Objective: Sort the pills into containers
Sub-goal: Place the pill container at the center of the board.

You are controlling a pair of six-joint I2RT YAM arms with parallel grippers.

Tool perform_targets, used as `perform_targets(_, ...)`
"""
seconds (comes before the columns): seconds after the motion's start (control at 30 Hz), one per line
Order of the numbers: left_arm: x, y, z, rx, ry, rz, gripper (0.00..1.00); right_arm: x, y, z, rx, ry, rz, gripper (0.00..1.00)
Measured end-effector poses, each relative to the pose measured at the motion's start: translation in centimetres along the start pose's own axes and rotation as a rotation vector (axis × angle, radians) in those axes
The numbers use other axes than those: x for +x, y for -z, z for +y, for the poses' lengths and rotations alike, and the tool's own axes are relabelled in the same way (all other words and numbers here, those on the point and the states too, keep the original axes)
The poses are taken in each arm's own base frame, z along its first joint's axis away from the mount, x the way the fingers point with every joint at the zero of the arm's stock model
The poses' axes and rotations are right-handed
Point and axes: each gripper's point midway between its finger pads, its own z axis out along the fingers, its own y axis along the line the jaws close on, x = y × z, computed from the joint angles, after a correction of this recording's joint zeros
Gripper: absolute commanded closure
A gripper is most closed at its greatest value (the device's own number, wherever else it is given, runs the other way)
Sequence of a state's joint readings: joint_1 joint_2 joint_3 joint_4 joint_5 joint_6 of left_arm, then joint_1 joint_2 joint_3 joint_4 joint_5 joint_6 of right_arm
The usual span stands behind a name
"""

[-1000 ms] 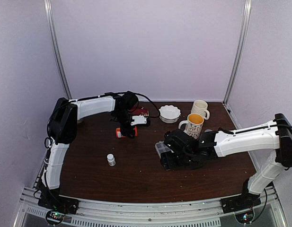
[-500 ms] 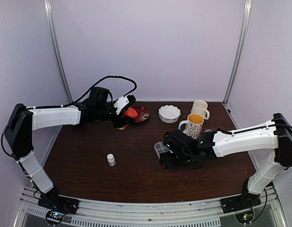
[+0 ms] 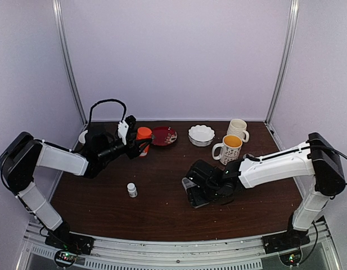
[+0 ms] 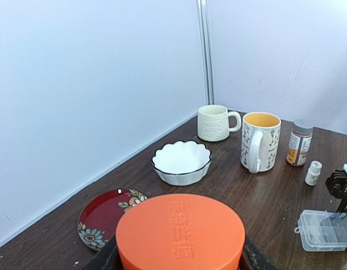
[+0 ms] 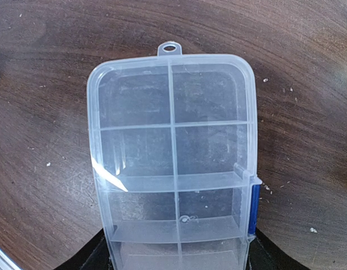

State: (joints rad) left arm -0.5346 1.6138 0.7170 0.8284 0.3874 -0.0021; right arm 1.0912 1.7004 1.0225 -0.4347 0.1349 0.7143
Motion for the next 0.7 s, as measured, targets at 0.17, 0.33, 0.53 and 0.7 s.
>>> perform_targets(0.17,-0.9,1.1,-0.1,-0.014,0.008,-0.101,0.55,0.5,-0.7,-0.1,0.024,0.008,0.030,0.02)
perform_targets(0.33,-1.4,1.2,-0.2,-0.008,0.019,-0.164,0.56,0.1,-0.7,0.1,0.033,0.007,0.036,0.00)
perform_targets(0.53,-1.3,1.1,-0.2,-0.003,0.030,-0.203,0.56,-0.3,-0.1,0.3,0.019,0.016,0.023,0.02)
perform_targets(0.7,-0.9,1.0,-0.5,0.015,0.042,-0.217,0.57,-2.5,2.3,1.6,-0.044,0.024,-0.036,0.09)
